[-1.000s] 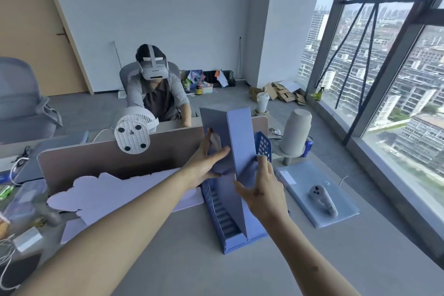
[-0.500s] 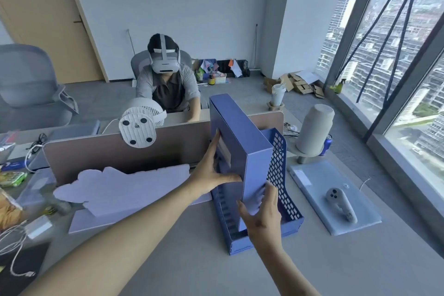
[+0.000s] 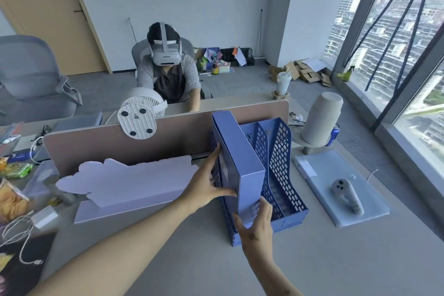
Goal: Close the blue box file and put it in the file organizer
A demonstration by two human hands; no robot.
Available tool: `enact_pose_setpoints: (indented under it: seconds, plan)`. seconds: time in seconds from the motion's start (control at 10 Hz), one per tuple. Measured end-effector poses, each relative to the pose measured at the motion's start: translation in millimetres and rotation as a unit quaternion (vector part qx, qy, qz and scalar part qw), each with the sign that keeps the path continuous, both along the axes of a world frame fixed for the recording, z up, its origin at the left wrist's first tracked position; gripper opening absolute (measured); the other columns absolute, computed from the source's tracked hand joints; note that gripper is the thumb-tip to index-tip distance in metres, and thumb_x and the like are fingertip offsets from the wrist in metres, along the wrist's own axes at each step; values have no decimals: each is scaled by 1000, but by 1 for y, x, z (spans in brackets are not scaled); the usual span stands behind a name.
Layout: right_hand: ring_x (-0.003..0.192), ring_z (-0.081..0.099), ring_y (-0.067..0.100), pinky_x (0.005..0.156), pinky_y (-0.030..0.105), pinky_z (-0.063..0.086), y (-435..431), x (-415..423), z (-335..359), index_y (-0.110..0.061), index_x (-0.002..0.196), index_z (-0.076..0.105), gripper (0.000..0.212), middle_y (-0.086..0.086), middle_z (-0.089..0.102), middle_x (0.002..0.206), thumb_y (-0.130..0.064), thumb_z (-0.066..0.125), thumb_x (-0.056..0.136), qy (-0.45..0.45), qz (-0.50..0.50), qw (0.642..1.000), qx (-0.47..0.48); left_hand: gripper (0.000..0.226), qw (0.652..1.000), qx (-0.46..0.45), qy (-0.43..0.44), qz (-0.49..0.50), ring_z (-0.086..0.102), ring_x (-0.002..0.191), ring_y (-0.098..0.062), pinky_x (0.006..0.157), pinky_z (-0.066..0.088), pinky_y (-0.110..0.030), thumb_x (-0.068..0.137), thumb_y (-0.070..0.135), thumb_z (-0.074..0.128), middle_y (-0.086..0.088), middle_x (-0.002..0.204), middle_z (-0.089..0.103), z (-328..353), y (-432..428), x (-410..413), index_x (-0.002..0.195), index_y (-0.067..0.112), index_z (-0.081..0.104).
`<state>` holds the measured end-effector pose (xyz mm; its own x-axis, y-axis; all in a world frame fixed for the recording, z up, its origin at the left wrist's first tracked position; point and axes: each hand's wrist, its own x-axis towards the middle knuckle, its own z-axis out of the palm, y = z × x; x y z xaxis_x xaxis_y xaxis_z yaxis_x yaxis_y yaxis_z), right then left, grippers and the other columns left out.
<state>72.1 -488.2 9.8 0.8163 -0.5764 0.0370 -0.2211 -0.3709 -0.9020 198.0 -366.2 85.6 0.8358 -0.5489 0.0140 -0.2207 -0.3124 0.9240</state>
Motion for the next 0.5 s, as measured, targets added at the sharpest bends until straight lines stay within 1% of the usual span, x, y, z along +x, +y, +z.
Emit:
enact_pose_setpoints:
  seconds: [0.1, 0.2, 0.3, 0.4, 0.5]
  plan:
    - [91, 46, 16, 67, 32, 46, 2, -2, -13, -24, 118, 37, 56, -6, 40, 107, -26, 73, 76, 16, 4, 1000, -7, 124, 999, 23, -43, 8, 28, 149, -7, 118, 37, -51, 61, 34, 93, 28, 160, 28, -6, 0, -6, 156, 46, 15]
    - [87, 44, 14, 65, 33, 46, 2, 0, -12, -23, 121, 36, 59, -5, 41, 110, -25, 73, 76, 17, 3, 1000, -16, 122, 997, 37, -67, 23, 31, 147, -10, 116, 39, -53, 62, 37, 93, 24, 158, 32, -14, 1, -7, 156, 45, 16]
    - [87, 47, 14, 64, 30, 44, -6, 3, -9, -23, 119, 38, 59, -5, 43, 108, -30, 75, 74, 36, 27, 998, -31, 121, 995, 53, -78, 41, 32, 146, -16, 115, 39, -55, 59, 47, 91, 11, 160, 34, -21, 5, -10, 155, 48, 16]
    - [96, 51, 13, 71, 28, 44, -12, 1, -10, -26, 117, 42, 57, -7, 49, 110, -31, 77, 71, 48, 64, 997, 16, 113, 991, 55, -108, 63, 38, 141, -18, 115, 39, -48, 62, 42, 92, 7, 155, 41, -25, 7, -12, 154, 41, 27]
    - [110, 54, 21, 90, 34, 48, -33, 5, -14, -45, 111, 43, 60, 0, 57, 119, -20, 77, 68, 31, 104, 992, 69, 87, 982, 57, -133, 117, 43, 135, -23, 113, 41, -45, 70, 36, 89, 2, 150, 47, -27, 18, -17, 146, 30, 47]
